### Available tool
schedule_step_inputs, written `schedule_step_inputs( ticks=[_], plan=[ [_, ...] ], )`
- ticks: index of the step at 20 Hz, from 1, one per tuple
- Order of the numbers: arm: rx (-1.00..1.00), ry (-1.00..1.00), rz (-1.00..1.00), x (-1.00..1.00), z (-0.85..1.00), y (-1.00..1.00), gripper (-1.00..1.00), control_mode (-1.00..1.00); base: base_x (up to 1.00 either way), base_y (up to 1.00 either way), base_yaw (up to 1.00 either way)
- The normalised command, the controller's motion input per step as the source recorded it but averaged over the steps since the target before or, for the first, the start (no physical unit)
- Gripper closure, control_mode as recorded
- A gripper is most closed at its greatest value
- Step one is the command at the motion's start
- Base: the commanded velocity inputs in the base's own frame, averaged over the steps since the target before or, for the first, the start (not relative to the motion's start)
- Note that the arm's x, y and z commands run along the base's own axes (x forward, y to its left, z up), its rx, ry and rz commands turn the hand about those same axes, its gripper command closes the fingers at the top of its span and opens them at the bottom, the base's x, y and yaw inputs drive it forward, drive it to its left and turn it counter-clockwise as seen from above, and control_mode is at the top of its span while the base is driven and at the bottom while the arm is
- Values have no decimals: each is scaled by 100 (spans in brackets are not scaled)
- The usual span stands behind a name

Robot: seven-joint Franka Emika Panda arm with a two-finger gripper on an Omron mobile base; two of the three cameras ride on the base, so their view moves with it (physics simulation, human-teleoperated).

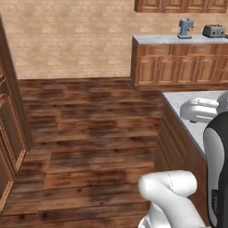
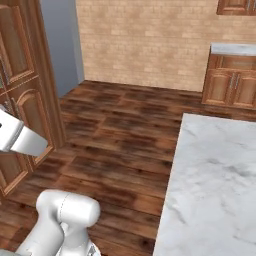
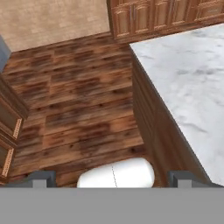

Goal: Place the mustard and mustard from the counter to the top shelf of the fridge. If the existing items in the fridge are on the top shelf, move them to other shelves.

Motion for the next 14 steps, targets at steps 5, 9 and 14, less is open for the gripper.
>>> schedule_step_inputs(
  ticks=[5, 9, 14],
  plan=[
    [0, 0, 0, 0, 0, 0, -100, 100, 100, 0, -16],
    [0, 0, 0, 0, 0, 0, -100, 100, 100, 0, -16],
    [0, 0, 0, 0, 0, 0, -100, 100, 100, 2, -13]
  ],
)
